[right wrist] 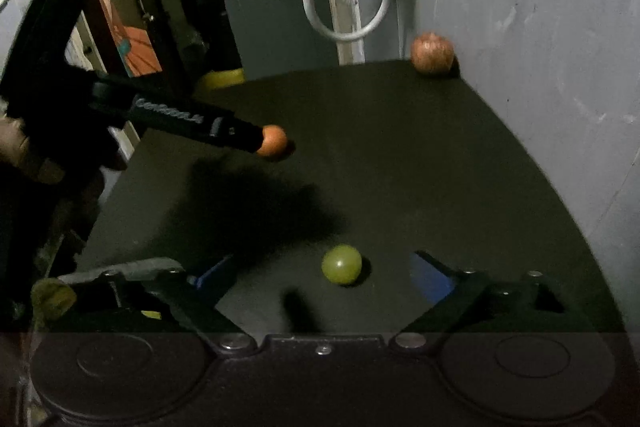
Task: Organize fruits
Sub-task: 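Grasp the orange tangerine with the left tool while the right tool grasps a green grape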
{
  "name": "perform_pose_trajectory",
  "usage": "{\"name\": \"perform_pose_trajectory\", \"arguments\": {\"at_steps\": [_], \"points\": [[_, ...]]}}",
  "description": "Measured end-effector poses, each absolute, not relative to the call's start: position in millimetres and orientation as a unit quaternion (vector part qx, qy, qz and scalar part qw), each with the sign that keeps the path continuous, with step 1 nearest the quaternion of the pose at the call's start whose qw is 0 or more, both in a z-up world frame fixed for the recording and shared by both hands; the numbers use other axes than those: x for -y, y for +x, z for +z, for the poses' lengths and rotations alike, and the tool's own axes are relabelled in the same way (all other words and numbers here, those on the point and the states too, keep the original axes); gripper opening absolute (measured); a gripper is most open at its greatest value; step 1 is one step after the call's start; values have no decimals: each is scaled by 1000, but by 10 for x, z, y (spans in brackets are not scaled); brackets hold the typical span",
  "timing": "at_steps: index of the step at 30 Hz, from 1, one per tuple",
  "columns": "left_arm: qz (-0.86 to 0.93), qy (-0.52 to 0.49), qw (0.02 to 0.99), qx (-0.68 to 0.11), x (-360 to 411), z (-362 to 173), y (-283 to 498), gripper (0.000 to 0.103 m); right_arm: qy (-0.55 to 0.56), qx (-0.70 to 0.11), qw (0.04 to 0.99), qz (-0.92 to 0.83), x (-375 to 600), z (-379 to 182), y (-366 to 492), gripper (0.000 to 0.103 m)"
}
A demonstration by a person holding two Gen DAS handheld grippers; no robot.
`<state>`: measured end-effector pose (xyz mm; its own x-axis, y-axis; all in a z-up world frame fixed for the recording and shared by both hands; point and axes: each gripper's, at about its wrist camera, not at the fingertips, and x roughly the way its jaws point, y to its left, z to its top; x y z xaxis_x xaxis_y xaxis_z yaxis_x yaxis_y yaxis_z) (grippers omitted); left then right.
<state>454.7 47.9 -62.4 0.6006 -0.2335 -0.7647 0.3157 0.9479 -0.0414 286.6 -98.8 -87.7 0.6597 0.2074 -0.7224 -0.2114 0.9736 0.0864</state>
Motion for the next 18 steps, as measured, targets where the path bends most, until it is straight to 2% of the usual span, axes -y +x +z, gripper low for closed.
{"name": "perform_pose_trajectory", "arguments": {"at_steps": [6,11,18], "points": [[-173,75,891,-413,-356,-868,4736,102,-8,-380,919,108,955,-983,2877,81],[-174,64,894,-408,-332,-976,4798,101,-1,-380,920,101,957,-1034,2834,62],[-187,72,894,-401,-245,-1038,4830,95,-13,-372,924,90,895,-1076,2842,51]]}}
